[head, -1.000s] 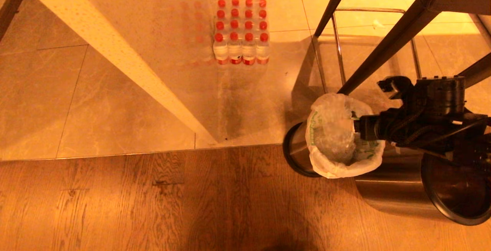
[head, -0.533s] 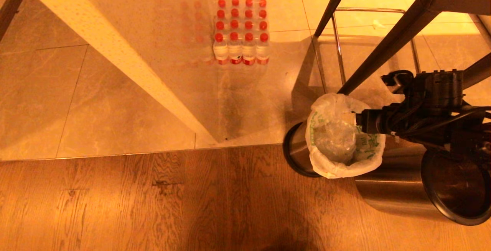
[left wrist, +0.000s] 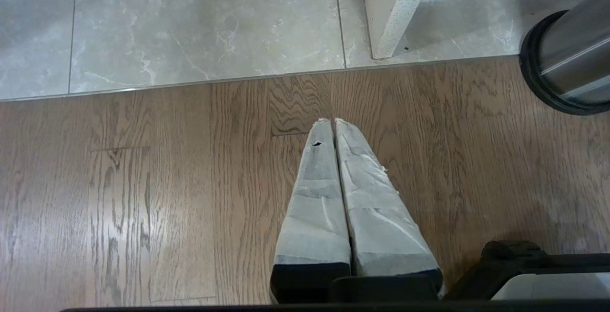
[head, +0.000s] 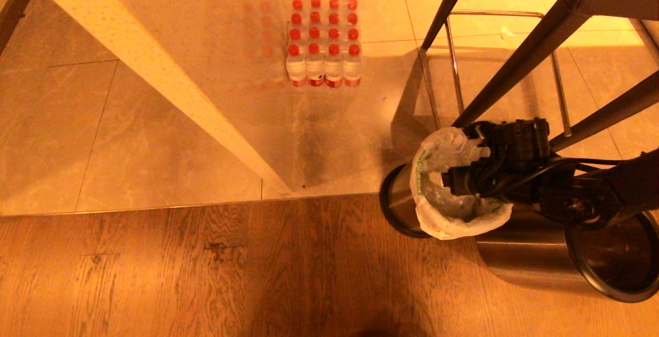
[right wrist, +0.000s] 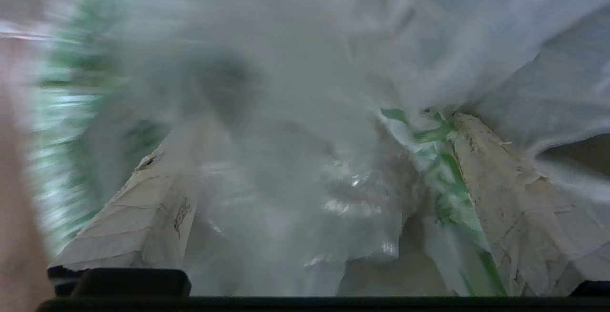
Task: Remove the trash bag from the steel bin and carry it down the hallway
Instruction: Pick up the trash bag
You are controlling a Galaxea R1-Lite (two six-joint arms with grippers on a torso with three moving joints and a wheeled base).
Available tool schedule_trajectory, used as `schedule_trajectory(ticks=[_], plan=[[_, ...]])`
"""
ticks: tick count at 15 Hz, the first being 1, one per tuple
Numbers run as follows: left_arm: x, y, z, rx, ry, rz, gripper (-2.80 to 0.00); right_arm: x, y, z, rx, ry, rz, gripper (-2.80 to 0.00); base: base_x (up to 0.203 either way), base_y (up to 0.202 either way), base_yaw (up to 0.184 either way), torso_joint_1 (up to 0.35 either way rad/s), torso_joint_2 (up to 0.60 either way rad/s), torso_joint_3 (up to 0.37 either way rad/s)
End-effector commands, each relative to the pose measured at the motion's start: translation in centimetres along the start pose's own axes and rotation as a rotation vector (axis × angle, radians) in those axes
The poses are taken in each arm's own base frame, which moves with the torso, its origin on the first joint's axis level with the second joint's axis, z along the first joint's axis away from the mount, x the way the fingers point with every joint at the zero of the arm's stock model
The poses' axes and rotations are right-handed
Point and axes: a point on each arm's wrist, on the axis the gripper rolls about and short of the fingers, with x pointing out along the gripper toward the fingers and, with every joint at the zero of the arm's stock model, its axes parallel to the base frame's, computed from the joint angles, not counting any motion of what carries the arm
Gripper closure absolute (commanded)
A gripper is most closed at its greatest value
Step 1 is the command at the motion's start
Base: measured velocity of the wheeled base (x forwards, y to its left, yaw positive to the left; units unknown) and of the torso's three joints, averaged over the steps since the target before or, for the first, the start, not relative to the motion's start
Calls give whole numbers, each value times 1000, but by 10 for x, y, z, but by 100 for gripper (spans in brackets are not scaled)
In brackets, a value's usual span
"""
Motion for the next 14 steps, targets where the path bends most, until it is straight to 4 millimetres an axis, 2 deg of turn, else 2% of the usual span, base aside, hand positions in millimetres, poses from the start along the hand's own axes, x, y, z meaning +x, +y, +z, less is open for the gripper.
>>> schedule_trajectory(ticks=[1,3,6,11,14], plan=[[0,0,0,0,1,1,0,21,5,-15,-11,53,-13,-280,0,0,0,0,0,0],[0,0,0,1,0,2,0,38,7,-21,-11,44,-48,-280,0,0,0,0,0,0],[0,0,0,1,0,1,0,28,6,-9,-3,-1,-50,-280,0,0,0,0,0,0],[0,0,0,0,0,2,0,-27,0,25,-8,-66,-39,-280,0,0,0,0,0,0],[0,0,0,1,0,1,0,-64,-4,32,-18,-63,-41,-280,0,0,0,0,0,0]])
